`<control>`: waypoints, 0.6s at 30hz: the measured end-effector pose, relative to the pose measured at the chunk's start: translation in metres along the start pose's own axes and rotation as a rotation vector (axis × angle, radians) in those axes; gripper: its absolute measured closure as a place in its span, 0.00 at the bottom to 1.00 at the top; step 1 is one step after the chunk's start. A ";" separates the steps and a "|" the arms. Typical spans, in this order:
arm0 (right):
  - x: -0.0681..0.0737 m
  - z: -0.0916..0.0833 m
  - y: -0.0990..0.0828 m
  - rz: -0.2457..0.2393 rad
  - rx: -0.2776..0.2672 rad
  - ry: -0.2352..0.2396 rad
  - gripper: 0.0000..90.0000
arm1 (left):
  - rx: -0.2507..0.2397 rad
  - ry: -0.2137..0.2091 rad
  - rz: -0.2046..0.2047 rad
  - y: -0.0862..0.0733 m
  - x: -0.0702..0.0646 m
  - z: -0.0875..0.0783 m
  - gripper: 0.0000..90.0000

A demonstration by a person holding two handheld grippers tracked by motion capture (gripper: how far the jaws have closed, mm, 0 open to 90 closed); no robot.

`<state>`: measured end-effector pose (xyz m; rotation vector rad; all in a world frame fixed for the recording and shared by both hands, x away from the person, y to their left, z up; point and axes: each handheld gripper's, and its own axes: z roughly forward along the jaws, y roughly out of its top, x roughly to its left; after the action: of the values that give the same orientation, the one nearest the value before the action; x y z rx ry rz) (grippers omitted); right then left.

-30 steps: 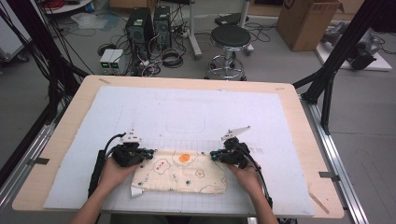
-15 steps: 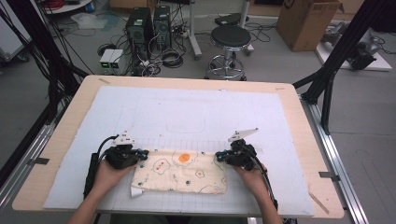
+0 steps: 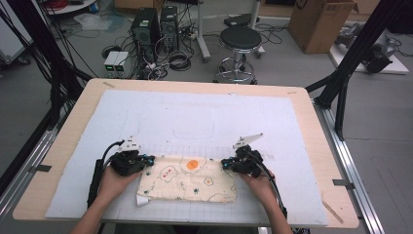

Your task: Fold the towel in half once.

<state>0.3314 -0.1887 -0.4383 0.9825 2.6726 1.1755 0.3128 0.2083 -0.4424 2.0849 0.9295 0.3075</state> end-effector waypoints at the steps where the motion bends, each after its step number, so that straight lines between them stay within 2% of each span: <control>1: -0.001 -0.001 -0.001 0.003 0.000 0.001 0.97 | -0.003 0.000 0.002 -0.001 0.000 0.000 0.99; 7: -0.008 -0.013 -0.012 0.027 -0.024 -0.019 0.97 | -0.010 -0.011 -0.006 -0.003 0.002 -0.001 0.99; 11: -0.012 -0.023 -0.015 0.048 -0.044 -0.054 0.96 | -0.013 -0.011 0.000 -0.002 0.002 -0.002 0.98; 15: -0.005 -0.025 -0.010 0.011 -0.094 -0.039 0.95 | -0.061 -0.025 -0.002 0.001 -0.002 -0.006 0.93; 18: -0.002 -0.020 -0.006 0.005 -0.091 -0.018 0.95 | -0.061 -0.008 0.005 0.002 -0.002 -0.007 0.91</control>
<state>0.3240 -0.2051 -0.4285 0.9817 2.5786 1.2706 0.3093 0.2101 -0.4361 2.0313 0.8996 0.3257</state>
